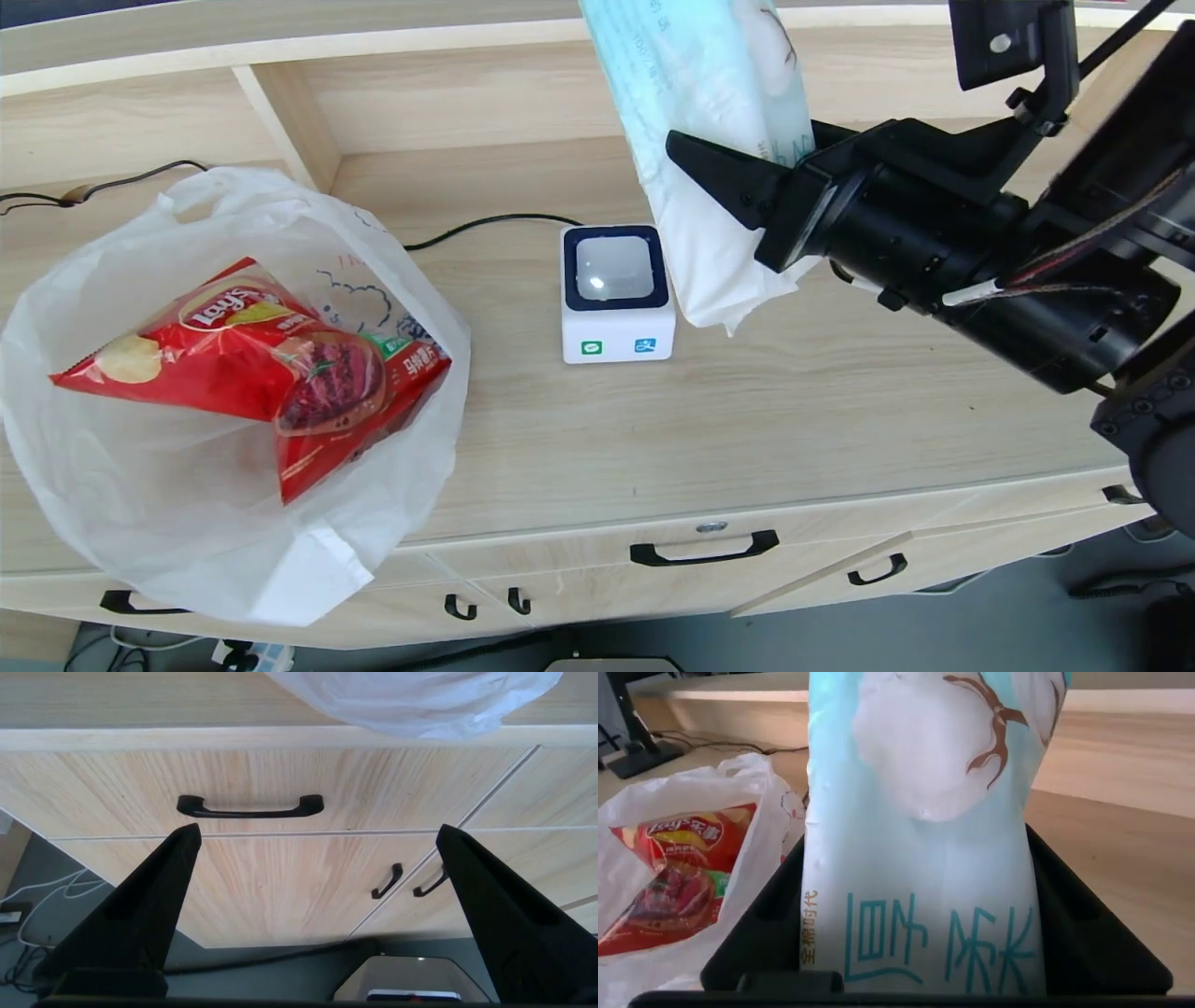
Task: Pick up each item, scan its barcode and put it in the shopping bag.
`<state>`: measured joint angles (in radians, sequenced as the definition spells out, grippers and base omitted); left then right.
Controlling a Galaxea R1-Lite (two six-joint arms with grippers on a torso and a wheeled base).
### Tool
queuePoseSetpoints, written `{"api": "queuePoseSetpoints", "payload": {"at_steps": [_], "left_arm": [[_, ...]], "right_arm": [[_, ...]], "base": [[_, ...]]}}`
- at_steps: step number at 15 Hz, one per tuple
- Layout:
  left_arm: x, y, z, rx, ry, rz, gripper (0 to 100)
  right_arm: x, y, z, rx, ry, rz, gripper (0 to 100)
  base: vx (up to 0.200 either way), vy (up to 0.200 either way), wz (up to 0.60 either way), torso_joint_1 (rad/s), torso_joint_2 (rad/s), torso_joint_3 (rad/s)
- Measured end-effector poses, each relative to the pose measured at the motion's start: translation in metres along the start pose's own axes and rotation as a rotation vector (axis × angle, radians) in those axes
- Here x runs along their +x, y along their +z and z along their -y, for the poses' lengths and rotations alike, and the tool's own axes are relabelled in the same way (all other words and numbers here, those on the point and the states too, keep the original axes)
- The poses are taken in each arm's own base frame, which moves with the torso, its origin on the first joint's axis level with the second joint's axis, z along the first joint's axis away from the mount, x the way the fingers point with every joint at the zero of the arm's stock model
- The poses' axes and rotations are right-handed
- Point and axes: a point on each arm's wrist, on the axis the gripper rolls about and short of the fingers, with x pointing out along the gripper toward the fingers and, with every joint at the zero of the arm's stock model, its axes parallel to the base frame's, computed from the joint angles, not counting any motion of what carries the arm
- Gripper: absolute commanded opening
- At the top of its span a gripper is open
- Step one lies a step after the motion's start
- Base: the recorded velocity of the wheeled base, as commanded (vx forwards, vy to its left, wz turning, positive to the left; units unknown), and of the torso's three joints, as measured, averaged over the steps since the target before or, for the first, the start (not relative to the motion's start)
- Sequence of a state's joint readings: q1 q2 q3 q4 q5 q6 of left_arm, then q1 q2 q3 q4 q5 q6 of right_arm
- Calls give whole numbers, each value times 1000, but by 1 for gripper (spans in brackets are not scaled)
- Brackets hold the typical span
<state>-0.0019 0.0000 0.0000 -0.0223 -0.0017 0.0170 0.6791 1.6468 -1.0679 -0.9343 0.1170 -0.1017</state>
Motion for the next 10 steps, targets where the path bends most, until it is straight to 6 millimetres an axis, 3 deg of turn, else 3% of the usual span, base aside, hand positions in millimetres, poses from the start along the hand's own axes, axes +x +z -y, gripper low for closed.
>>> {"api": "queuePoseSetpoints", "payload": {"at_steps": [5,10], "left_arm": [[0,0,0,3,1,0,100],[0,0,0,1,0,0,100]], "right_arm": [[37,-2,-10,5,-10,46,0],[56,-34,-23,20,19,-5,0]], "base": [[0,0,0,0,0,0],[0,0,0,0,0,0]]}}
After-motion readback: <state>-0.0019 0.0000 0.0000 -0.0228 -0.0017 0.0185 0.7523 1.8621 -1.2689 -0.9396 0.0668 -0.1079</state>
